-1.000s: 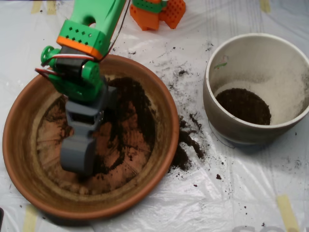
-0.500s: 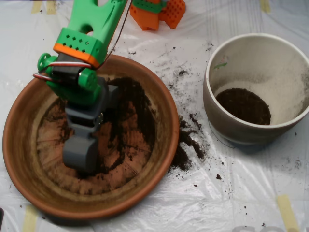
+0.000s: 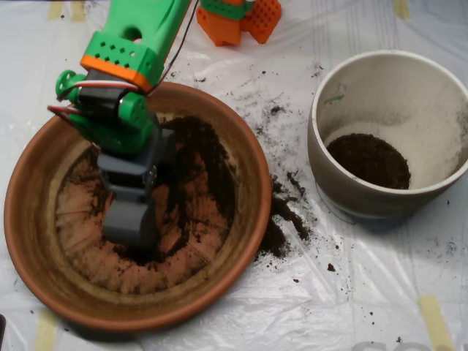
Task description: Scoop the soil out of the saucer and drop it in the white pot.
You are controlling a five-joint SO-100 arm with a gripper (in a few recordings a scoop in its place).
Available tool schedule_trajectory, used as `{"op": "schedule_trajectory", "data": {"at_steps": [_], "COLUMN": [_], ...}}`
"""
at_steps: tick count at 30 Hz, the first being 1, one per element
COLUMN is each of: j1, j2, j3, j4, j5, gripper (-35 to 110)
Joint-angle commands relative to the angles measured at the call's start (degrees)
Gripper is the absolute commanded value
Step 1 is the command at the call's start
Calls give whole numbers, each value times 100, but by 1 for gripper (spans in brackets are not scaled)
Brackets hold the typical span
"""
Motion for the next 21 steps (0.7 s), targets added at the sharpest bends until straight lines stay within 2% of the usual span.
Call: {"op": "schedule_trajectory", "data": {"at_steps": [1, 5, 8, 14, 17, 21], "j1": [202, 237, 316, 378, 299, -18], "j2": [554, 1512, 1925, 2716, 3032, 3331], "j3": [1441, 2584, 3041, 3850, 4008, 3788], "j4": [-185, -870, -1178, -1767, -1749, -1248], "j5": [-176, -316, -246, -290, -299, -255], "gripper": [30, 29, 13, 7, 1, 0]}}
